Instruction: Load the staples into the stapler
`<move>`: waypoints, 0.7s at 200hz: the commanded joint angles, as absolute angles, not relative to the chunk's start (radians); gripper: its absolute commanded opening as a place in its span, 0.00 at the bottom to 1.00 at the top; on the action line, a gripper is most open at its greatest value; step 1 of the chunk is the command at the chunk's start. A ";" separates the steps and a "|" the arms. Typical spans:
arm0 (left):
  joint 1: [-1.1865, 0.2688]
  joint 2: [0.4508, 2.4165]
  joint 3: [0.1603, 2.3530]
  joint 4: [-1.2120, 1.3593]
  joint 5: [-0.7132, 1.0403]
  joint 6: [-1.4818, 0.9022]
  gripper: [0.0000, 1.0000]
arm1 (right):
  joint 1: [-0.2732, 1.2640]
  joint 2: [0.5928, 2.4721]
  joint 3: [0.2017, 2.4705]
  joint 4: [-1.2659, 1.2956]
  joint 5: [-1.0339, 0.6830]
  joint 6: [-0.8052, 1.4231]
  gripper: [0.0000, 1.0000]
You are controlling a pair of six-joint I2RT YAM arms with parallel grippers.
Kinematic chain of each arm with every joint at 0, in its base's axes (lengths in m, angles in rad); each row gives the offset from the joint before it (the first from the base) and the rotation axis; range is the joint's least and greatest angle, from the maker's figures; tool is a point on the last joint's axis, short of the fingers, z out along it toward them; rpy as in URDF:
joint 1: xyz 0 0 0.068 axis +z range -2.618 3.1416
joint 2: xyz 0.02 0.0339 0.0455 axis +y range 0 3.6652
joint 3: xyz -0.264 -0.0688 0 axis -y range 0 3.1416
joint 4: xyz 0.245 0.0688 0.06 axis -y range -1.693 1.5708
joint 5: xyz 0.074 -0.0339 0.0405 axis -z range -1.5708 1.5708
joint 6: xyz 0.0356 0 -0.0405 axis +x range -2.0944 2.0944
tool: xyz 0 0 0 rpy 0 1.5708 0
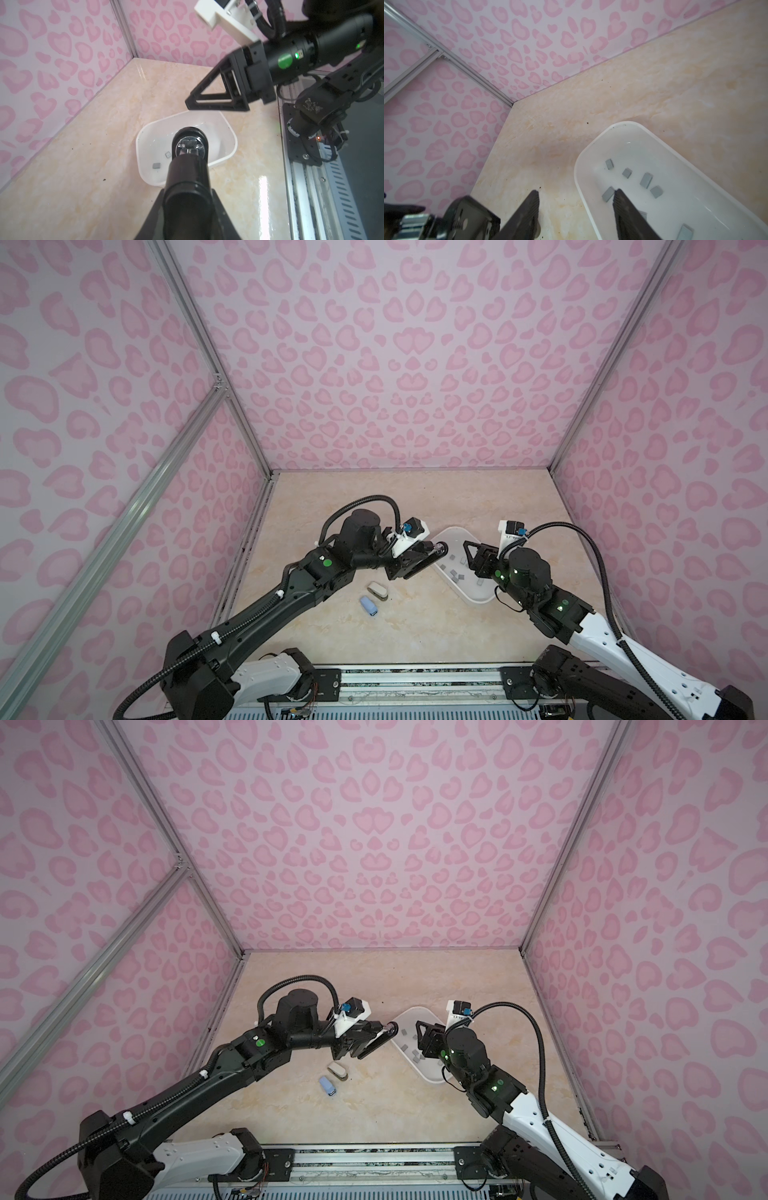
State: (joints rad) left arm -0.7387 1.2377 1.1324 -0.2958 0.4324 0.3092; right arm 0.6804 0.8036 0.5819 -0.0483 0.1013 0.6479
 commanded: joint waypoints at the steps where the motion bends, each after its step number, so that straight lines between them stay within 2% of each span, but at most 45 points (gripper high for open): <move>1: -0.737 1.309 1.388 -0.603 0.362 0.420 0.04 | 0.682 0.799 0.590 0.040 -0.059 0.397 0.65; 14: -0.731 1.314 1.437 -0.717 0.314 0.530 0.04 | 0.683 0.792 0.579 0.117 -0.184 0.255 0.60; 28: -0.704 1.293 1.397 -0.749 0.298 0.643 0.04 | 0.693 0.779 0.584 0.130 -0.196 0.143 0.55; 62: -0.630 1.298 1.283 -0.767 0.453 0.802 0.04 | 0.700 0.742 0.619 0.123 -0.172 -0.046 0.56; 84: -0.620 1.294 1.242 -0.773 0.619 0.879 0.04 | 0.712 0.773 0.604 0.138 -0.258 -0.191 0.55; 110: -0.620 1.284 1.225 -0.757 0.606 0.879 0.04 | 0.792 0.862 0.575 0.133 -0.324 -0.383 0.57; 140: -0.624 1.229 1.165 -0.726 0.676 0.920 0.04 | 0.851 0.921 0.578 0.148 -0.403 -0.411 0.58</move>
